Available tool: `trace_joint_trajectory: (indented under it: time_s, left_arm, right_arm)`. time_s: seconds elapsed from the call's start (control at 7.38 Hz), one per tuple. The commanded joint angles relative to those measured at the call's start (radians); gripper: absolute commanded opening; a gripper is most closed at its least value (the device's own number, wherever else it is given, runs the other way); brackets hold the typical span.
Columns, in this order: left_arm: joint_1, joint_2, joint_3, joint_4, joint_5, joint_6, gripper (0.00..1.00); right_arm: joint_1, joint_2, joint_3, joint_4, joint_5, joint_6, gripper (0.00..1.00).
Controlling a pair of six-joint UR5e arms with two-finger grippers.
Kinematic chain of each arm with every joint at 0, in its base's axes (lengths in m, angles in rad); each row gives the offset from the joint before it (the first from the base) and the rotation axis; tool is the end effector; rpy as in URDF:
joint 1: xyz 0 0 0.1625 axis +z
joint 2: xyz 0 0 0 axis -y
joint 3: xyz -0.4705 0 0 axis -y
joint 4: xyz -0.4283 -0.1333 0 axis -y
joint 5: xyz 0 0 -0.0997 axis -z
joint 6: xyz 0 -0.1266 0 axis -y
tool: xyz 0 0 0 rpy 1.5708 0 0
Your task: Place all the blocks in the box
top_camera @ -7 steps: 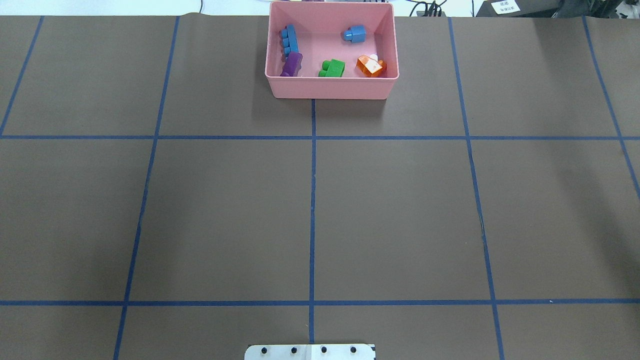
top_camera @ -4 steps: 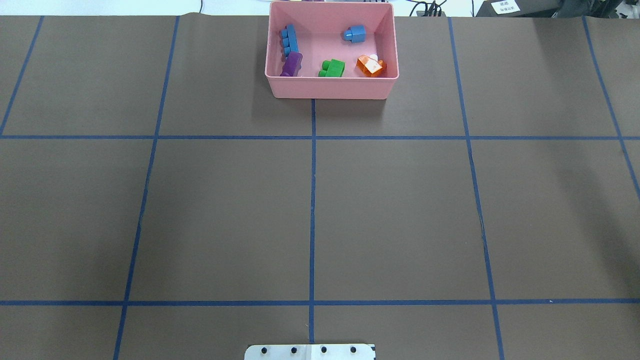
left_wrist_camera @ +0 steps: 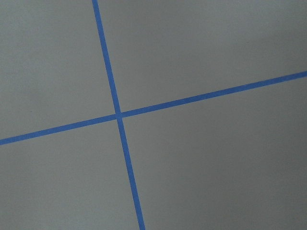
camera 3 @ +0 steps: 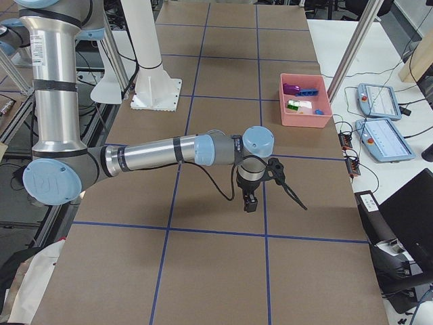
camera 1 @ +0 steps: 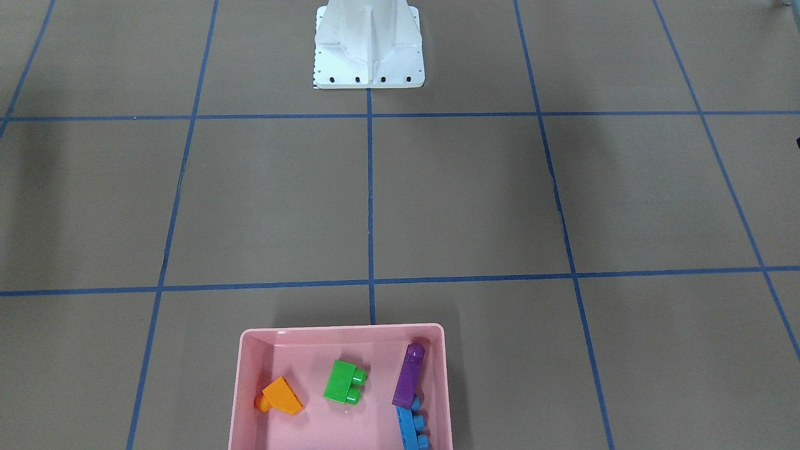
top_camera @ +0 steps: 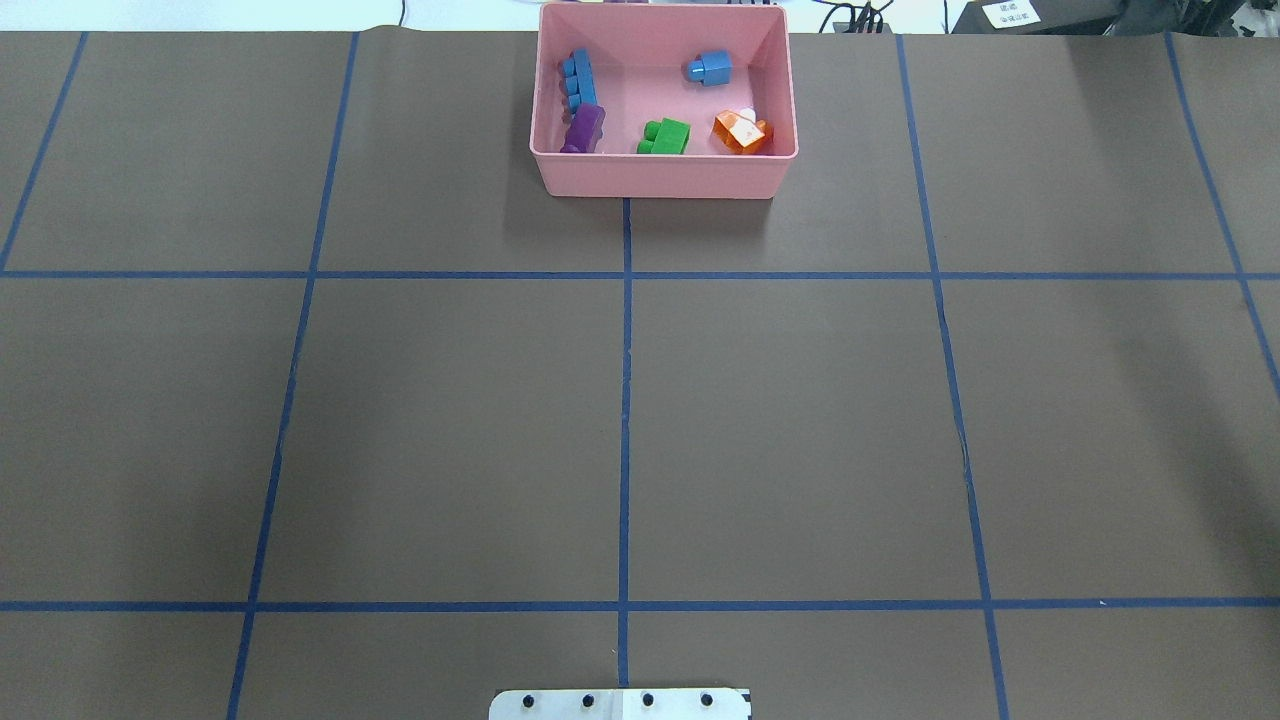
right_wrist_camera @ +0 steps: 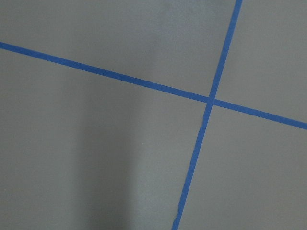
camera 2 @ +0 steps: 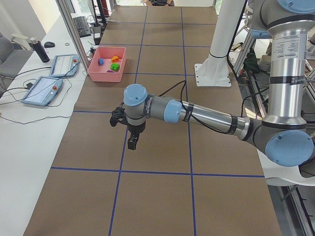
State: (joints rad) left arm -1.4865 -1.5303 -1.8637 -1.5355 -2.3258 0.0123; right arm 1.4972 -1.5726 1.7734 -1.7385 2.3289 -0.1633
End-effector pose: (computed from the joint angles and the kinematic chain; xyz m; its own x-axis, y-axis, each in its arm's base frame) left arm -0.0032 -0.5150 0.5942 0.7122 0.2204 -0.6665 -0.0910 0.9704 0.2236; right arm 0.0078 -0.5235 0.6362 0.7009 -0.2371 0.6726 0.1900 0.9711 0.1444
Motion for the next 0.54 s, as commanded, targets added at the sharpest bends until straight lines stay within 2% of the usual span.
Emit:
trace_joint_trajectory:
  time_s: [0.0, 0.41]
  left_arm:
    - [0.0, -0.001, 0.005, 0.0, 0.0, 0.0, 1.0]
    - [0.0, -0.021, 0.104, -0.011, -0.007, 0.005, 1.0]
  right_arm:
    - [-0.002, 0.0, -0.028, 0.0, 0.0, -0.001, 1.0]
    - [-0.003, 0.005, -0.031, 0.002, -0.005, -0.002, 1.0]
